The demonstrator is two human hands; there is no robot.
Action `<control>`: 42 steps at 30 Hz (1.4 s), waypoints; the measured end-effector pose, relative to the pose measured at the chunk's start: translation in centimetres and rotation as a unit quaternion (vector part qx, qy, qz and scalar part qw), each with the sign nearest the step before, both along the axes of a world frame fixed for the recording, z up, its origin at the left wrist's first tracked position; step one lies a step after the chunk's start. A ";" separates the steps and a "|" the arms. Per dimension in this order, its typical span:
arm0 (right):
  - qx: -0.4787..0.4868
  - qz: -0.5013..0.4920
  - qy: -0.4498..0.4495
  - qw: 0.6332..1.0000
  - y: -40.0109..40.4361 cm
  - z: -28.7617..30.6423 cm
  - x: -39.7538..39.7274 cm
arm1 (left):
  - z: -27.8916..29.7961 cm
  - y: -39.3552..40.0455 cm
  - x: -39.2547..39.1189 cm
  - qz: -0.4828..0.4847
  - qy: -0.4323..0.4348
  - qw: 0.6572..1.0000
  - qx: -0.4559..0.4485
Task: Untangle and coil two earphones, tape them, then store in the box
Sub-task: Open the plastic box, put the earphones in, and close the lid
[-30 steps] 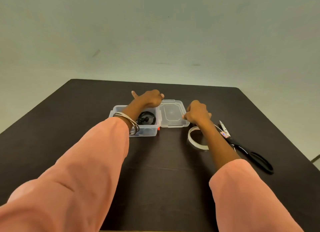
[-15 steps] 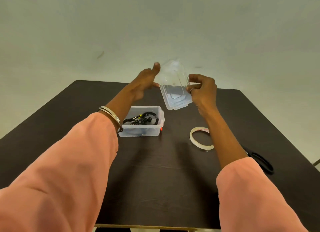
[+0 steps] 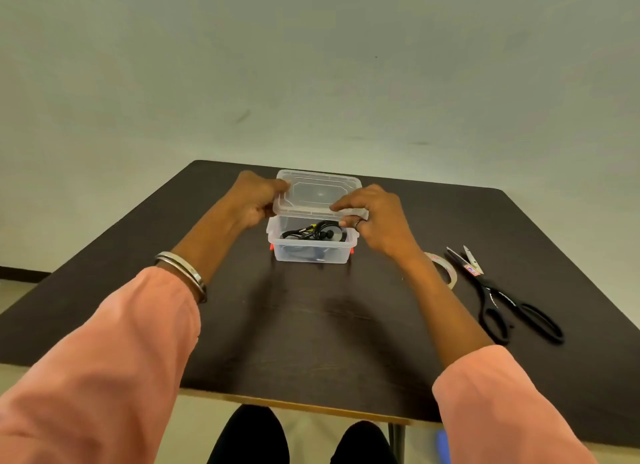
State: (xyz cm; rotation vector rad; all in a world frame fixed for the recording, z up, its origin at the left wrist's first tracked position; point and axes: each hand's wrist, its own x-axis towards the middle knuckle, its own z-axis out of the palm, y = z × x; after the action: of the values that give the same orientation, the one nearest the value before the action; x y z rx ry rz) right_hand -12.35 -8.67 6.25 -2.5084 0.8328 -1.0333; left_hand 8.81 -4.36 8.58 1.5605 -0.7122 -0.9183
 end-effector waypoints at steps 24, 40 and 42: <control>0.270 -0.131 -0.072 0.951 0.5 -3.9 -0.1 | -6.0 1.8 0.1 0.023 -0.233 0.971 0.050; 0.537 -0.133 -0.249 0.795 -0.6 -2.9 1.5 | -5.6 2.0 1.4 0.011 0.039 0.996 0.080; 0.523 -0.159 -0.245 0.801 -1.1 -3.2 1.5 | -6.1 1.7 1.3 0.061 0.004 0.996 0.060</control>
State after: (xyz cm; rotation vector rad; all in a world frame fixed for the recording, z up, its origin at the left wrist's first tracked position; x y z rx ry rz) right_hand -10.81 -9.78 3.05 -1.1320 1.2152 -0.8714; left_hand 10.10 -2.69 2.47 1.6861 -0.5591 -0.8894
